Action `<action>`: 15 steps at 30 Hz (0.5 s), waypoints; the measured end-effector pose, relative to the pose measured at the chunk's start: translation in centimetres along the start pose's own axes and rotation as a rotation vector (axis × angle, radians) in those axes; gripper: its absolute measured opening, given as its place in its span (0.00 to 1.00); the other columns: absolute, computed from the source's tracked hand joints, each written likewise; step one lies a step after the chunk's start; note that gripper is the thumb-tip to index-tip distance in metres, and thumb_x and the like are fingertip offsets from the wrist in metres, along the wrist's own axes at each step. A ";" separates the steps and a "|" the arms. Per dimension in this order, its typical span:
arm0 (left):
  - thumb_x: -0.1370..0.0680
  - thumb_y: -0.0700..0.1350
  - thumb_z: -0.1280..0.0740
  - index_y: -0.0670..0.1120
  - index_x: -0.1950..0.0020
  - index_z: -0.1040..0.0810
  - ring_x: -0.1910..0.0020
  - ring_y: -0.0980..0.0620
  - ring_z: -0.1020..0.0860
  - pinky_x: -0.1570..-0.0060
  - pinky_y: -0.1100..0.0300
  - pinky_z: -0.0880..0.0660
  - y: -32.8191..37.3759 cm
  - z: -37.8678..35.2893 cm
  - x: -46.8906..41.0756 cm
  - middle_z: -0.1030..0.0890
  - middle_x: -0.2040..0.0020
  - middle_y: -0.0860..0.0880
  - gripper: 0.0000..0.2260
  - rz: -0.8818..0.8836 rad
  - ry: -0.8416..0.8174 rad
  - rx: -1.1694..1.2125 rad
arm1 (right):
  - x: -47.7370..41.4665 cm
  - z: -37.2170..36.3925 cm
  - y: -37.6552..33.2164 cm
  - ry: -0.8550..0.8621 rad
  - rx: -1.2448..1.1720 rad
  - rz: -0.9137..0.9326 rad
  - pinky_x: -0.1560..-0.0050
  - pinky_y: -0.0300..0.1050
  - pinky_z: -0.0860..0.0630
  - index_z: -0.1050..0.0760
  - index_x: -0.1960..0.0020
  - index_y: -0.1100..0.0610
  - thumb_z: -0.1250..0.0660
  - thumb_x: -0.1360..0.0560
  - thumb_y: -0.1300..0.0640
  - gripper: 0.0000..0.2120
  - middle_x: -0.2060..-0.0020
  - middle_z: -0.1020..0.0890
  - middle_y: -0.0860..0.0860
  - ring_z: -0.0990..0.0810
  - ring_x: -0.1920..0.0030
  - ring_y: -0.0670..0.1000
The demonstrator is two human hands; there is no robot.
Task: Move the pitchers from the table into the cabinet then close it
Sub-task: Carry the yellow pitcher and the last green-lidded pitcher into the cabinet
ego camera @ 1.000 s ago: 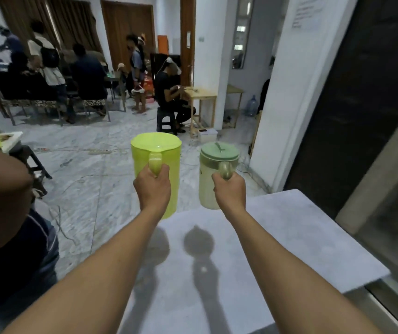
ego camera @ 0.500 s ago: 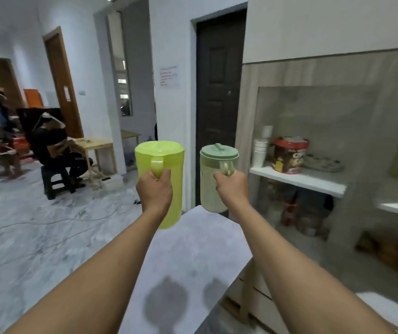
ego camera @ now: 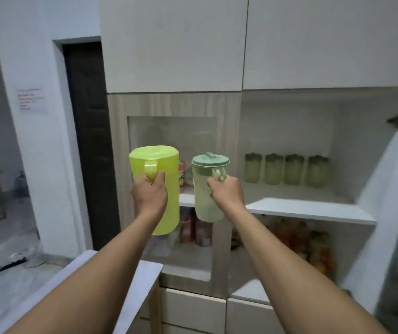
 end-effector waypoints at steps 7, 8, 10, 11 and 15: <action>0.24 0.47 0.34 0.37 0.68 0.27 0.73 0.48 0.33 0.69 0.53 0.36 3.7 -13.2 2.4 0.31 0.75 0.49 0.17 -0.065 -0.108 0.057 | -6.5 10.8 3.1 0.103 0.020 0.003 0.65 0.46 0.29 0.25 0.64 0.56 0.33 0.29 0.54 0.08 0.70 0.23 0.52 0.25 0.69 0.53; 0.24 0.46 0.34 0.38 0.69 0.28 0.73 0.49 0.35 0.70 0.54 0.37 4.0 -14.5 2.8 0.32 0.75 0.49 0.17 -0.065 -0.116 0.068 | -7.1 12.0 3.6 0.117 0.022 0.002 0.65 0.46 0.29 0.24 0.64 0.56 0.33 0.29 0.54 0.07 0.70 0.23 0.52 0.25 0.69 0.53; 0.24 0.46 0.34 0.42 0.70 0.30 0.74 0.51 0.36 0.72 0.55 0.38 4.9 -17.8 3.7 0.33 0.75 0.50 0.16 -0.082 -0.148 0.108 | -8.5 15.0 4.7 0.159 0.029 -0.002 0.64 0.46 0.28 0.23 0.62 0.57 0.32 0.29 0.54 0.07 0.70 0.22 0.53 0.24 0.68 0.53; 0.24 0.45 0.34 0.43 0.70 0.30 0.75 0.52 0.36 0.72 0.55 0.38 5.2 -19.4 4.2 0.32 0.75 0.50 0.16 -0.089 -0.172 0.121 | -9.2 16.3 5.2 0.176 0.034 -0.007 0.64 0.46 0.28 0.23 0.62 0.57 0.32 0.29 0.54 0.07 0.69 0.22 0.53 0.24 0.68 0.53; 0.23 0.44 0.34 0.45 0.71 0.32 0.75 0.52 0.36 0.75 0.60 0.39 5.7 -25.0 5.2 0.33 0.75 0.50 0.17 -0.082 -0.240 0.163 | -11.9 20.3 7.3 0.224 0.048 -0.028 0.63 0.47 0.27 0.22 0.61 0.59 0.33 0.30 0.52 0.09 0.70 0.22 0.53 0.23 0.68 0.54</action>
Point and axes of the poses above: each hand's wrist, its own x-axis away from the middle knuckle, its own z-axis out of the back of the hand, y = z × x, the point moved 10 cm from there along -x, towards the middle knuckle
